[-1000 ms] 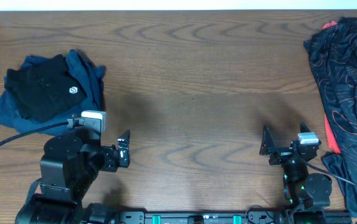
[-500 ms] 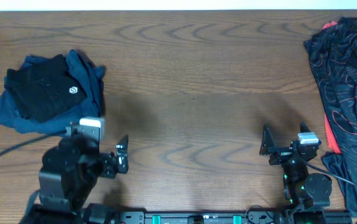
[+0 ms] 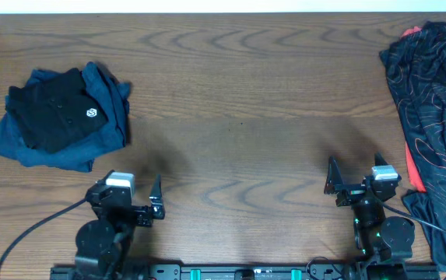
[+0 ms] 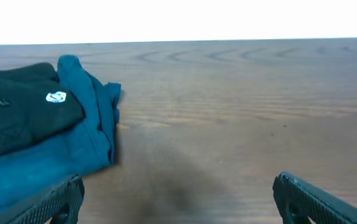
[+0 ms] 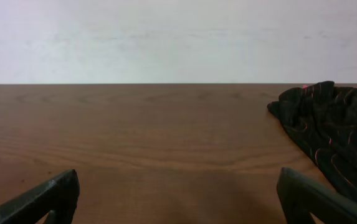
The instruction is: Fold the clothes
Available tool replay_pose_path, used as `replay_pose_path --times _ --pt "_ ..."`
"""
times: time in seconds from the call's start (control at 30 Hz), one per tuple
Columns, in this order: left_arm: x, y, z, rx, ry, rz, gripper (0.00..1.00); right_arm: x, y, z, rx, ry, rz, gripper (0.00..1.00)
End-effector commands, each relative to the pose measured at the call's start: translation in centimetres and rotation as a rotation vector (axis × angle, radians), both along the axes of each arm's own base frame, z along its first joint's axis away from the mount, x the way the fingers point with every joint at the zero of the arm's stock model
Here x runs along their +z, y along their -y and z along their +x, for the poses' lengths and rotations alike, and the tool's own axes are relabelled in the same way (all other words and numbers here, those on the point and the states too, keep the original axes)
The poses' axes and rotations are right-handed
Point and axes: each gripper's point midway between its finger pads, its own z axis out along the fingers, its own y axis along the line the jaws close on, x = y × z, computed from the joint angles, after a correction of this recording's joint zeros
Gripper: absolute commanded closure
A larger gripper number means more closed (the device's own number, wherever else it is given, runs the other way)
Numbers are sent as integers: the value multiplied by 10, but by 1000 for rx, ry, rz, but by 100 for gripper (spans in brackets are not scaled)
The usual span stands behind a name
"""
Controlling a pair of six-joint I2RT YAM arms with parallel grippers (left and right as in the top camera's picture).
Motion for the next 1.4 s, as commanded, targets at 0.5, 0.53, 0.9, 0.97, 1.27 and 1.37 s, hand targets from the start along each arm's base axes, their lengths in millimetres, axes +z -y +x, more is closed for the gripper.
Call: replay_pose_path --times 0.5,0.53,0.9,0.97,1.27,1.37 --pt "-30 -24 40 121 195 -18 2 0 0 0 1 4 -12 1" --pt "-36 -24 40 123 179 -16 2 0 0 0 1 4 -12 1" --pt "-25 -23 41 109 227 21 2 0 0 0 1 4 -12 1" --pt "-17 -23 42 108 262 27 2 0 0 0 1 4 -12 1" --pt "-42 -23 39 107 160 37 2 0 0 0 1 4 -12 1" --pt "-42 -23 39 109 160 26 2 0 0 0 1 3 -12 1"
